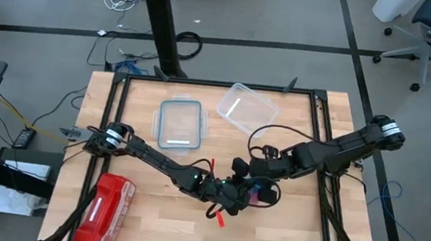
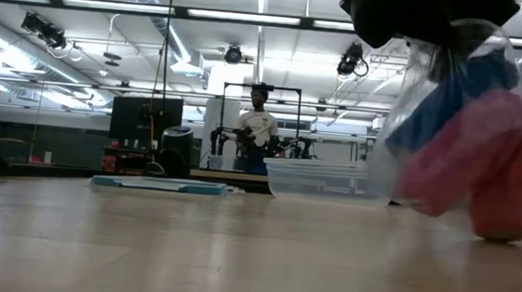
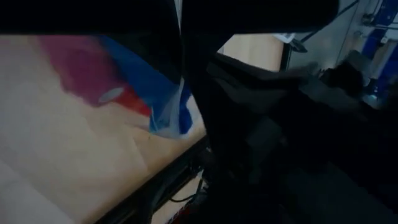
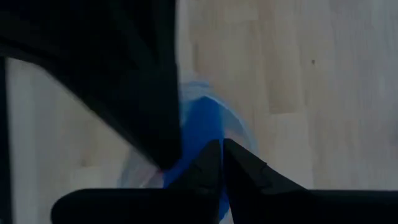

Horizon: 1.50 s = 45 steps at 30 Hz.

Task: Roll bandage
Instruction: Put the blue bandage into the transparent zip bag

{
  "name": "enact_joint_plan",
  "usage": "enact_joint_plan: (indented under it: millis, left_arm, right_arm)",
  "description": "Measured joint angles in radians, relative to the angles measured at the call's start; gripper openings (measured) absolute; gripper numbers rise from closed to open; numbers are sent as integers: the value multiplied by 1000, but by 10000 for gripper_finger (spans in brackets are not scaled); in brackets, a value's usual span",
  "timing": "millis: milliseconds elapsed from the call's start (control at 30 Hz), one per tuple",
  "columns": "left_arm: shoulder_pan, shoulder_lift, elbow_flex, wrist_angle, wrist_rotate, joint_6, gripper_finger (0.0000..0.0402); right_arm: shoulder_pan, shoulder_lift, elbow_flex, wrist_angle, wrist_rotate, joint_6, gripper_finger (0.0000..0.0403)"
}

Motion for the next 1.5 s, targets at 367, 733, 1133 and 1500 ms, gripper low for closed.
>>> enact_joint_plan:
  millis: [367,733,1133,1500]
  left_arm:
    - [0,0,0,-7,-22,1,0]
    - [0,0,0,-25,-16,0,0]
    - [0,0,-2,-62,-23,0,0]
    - [0,0,-2,-53,-27,0,0]
  right_arm:
    - [1,-63,-43,4,-37,20,10]
    - [22,-95,-43,-101,-134,87,5]
    - [48,-160,-43,-145,-148,136,2]
    - [51,-149,-97,58,-102,77,2]
